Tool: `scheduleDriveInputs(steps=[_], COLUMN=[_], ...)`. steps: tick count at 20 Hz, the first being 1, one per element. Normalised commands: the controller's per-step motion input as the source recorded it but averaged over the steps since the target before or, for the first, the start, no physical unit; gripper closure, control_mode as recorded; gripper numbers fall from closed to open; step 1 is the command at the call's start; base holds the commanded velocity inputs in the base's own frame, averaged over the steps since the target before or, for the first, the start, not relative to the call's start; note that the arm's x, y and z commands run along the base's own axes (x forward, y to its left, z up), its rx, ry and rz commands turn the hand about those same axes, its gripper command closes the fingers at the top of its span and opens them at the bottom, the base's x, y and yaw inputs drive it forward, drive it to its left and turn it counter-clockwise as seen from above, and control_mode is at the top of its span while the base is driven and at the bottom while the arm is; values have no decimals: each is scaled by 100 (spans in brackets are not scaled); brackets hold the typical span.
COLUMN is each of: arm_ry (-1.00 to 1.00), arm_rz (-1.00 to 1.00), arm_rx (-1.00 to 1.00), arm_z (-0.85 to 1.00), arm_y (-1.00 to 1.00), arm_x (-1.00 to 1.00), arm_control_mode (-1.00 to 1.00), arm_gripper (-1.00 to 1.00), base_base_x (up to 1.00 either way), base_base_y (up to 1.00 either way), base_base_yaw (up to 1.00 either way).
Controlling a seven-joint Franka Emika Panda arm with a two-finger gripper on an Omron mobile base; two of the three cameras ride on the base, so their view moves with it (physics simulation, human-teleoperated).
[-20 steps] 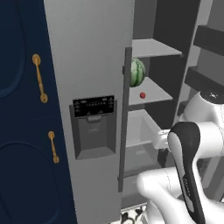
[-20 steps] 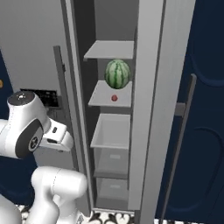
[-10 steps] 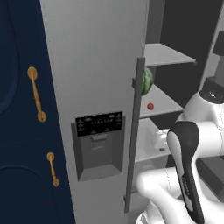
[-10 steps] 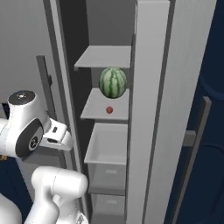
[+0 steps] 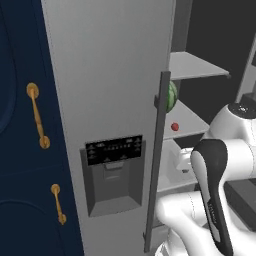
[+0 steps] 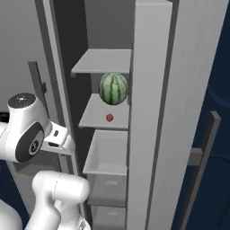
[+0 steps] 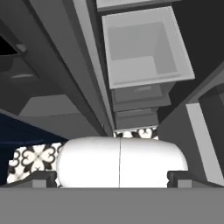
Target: Take the strawberry from the fridge and place it on top of the pancake, located on the dining counter.
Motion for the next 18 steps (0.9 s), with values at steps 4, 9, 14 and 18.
scheduleDriveInputs(steps=[4,9,14,18], arm_ry=[0,0,0,0], arm_rz=[0,0,0,0], arm_rx=[0,0,0,0], arm_z=[0,0,0,0], arm_y=[0,0,0,0], arm_x=[0,0,0,0], arm_control_mode=[100,100,100,100], arm_gripper=[-100,-100,-100,-100], base_base_x=[26,25,35,41], base_base_y=[-39,-40,-28,-19], base_base_yaw=[0,0,0,0])
